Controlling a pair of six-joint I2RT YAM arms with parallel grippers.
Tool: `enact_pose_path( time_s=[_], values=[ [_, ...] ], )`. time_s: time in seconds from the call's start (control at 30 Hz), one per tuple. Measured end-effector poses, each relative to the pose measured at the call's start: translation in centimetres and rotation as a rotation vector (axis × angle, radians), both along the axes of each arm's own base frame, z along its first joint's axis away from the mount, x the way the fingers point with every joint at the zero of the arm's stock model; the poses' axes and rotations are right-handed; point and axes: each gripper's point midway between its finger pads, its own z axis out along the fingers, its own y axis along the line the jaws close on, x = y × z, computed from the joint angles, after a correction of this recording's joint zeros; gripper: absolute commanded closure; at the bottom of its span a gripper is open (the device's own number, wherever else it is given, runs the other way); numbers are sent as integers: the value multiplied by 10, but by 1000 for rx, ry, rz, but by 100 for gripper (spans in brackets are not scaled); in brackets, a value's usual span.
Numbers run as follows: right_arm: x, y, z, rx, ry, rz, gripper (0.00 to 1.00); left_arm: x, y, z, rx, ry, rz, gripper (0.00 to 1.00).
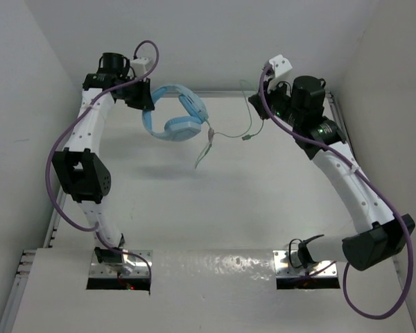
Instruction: Wrap the headphones
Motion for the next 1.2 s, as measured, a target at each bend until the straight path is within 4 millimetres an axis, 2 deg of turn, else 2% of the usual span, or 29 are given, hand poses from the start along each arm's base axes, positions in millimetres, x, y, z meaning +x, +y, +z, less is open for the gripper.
enact_pose_path(
  time_s=[0.13,0.2,0.3,0.37,0.47,0.6,0.7,0.77,0.83,1.03,1.13,1.2],
  values=[
    [4,-9,-8,-42,24,-44,100,-3,-12,0,7,-16,-62,100],
    [17,-14,-2,-46,22,-74,100,-6,-20,1,4,-22,-107,100],
    [52,-26,18,-8,-5,-147,100,-13,-35,0,2,-25,-177,100],
    [80,-28,33,41,-23,-178,100,-19,-48,-3,7,-23,-223,100],
    [116,-16,44,126,-30,-173,100,-32,-73,-14,16,0,-299,100],
    [148,10,38,243,9,-118,100,-54,-100,-38,30,61,-383,100],
    [155,23,31,311,50,-90,100,-69,-112,-54,38,108,-424,100],
    [157,28,39,356,49,-76,100,-75,-114,-64,43,135,-432,100],
    [156,30,58,399,19,-67,100,-78,-110,-74,63,152,-433,100],
    [146,22,147,500,-200,-51,100,-85,-95,-100,170,168,-479,100],
    [141,13,166,517,-253,-84,100,-92,-98,-102,185,169,-525,100],
    [140,6,161,512,-249,-123,100,-96,-103,-101,175,174,-543,100]
  ],
)
